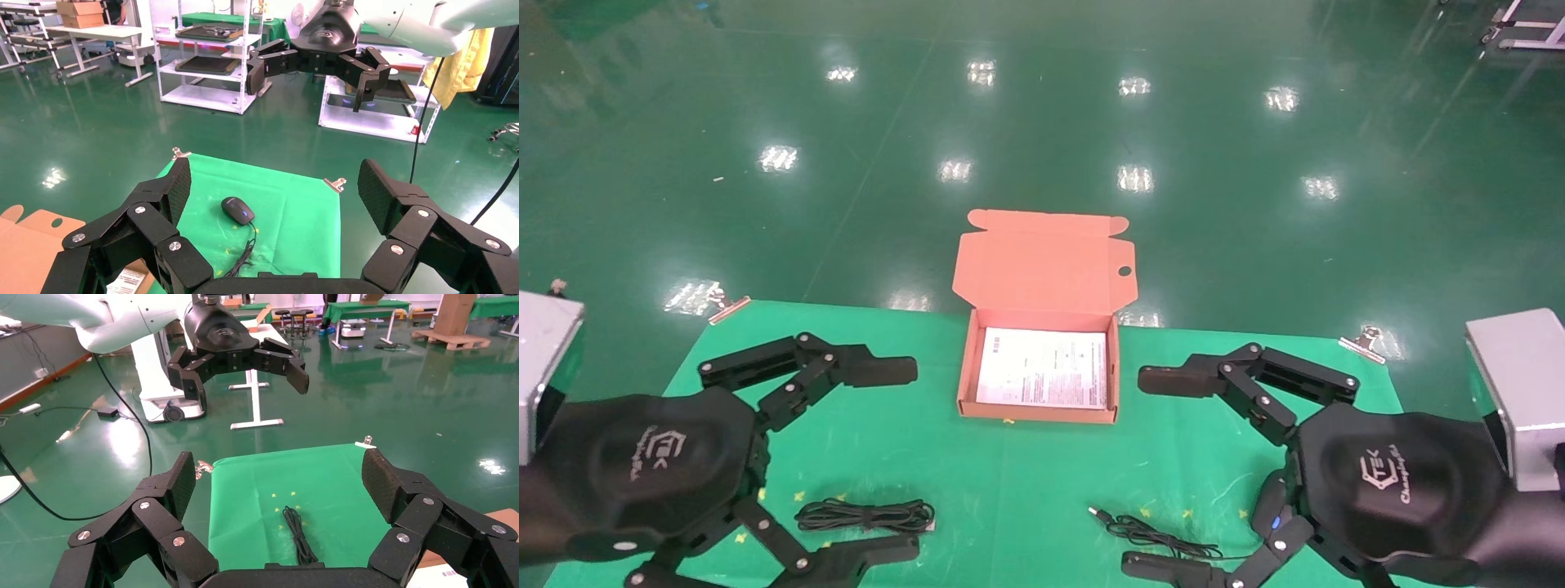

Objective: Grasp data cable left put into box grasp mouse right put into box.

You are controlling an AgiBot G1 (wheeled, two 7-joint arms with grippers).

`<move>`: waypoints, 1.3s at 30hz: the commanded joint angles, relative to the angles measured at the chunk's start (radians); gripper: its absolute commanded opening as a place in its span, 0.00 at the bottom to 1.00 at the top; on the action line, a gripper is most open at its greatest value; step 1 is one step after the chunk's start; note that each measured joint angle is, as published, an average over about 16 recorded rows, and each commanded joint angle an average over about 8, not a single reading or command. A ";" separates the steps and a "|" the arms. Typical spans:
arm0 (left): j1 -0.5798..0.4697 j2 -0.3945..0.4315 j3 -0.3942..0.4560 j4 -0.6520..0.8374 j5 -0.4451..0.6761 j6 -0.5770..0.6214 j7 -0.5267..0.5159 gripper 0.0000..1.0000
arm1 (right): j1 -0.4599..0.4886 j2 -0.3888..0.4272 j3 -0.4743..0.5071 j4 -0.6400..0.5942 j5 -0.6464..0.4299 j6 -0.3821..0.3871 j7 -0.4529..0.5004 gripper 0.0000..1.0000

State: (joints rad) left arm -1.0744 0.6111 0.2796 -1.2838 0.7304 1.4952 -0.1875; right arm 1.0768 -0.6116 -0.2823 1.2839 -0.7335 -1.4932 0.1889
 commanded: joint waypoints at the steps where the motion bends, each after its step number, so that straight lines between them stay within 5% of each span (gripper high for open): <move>1: 0.000 0.000 0.000 0.000 0.000 0.000 0.000 1.00 | 0.000 0.000 0.000 0.000 0.000 0.000 0.000 1.00; 27: -0.006 -0.001 0.008 -0.001 0.017 0.001 0.000 1.00 | 0.004 0.004 -0.004 0.004 -0.013 -0.008 -0.008 1.00; 39: -0.146 0.021 0.128 -0.035 0.293 0.032 -0.025 1.00 | 0.165 0.010 -0.161 0.063 -0.340 -0.078 -0.156 1.00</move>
State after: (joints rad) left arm -1.2220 0.6371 0.4120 -1.3161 1.0271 1.5277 -0.2073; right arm 1.2471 -0.6070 -0.4562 1.3410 -1.0698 -1.5649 0.0312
